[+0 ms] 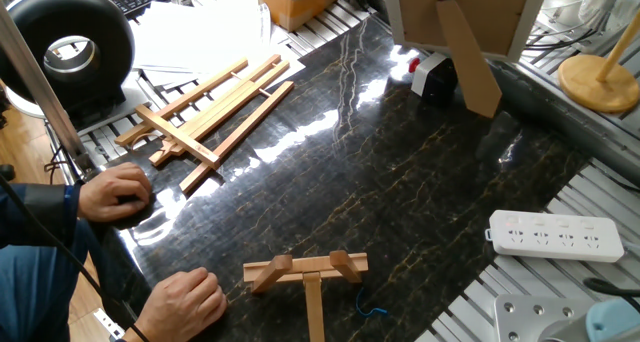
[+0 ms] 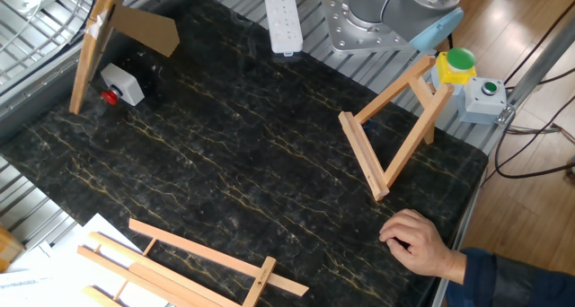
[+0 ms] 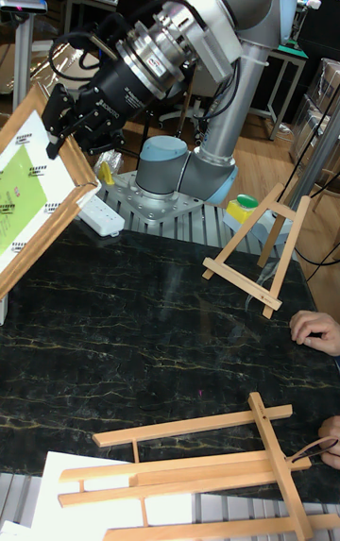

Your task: Put the photo frame on the bracket

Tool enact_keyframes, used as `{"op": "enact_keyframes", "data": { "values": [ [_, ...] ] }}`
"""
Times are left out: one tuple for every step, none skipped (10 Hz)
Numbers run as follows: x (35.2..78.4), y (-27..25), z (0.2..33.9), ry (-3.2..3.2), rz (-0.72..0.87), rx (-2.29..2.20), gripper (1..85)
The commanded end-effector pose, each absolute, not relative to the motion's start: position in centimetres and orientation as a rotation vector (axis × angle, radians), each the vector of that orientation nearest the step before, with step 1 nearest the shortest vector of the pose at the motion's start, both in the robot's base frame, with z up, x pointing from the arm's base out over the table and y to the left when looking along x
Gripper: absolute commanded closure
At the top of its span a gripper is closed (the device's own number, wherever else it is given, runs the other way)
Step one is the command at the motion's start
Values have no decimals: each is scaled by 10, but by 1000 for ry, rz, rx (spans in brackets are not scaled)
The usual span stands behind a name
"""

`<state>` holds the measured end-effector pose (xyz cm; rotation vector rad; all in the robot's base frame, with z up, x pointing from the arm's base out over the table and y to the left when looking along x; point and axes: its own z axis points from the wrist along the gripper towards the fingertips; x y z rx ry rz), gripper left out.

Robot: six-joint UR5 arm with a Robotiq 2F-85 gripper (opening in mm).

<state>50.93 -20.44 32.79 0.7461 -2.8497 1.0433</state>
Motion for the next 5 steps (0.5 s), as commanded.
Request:
{"op": "enact_keyframes", "data": {
  "values": [
    [501,-201,325,-2866,982,723,847],
    [495,-199,324,-2862,967,695,847],
    [490,-201,326,-2841,984,668,847],
    [482,-199,327,-2826,990,621,847],
    [470,-192,322,-2832,957,527,847]
  ]
}}
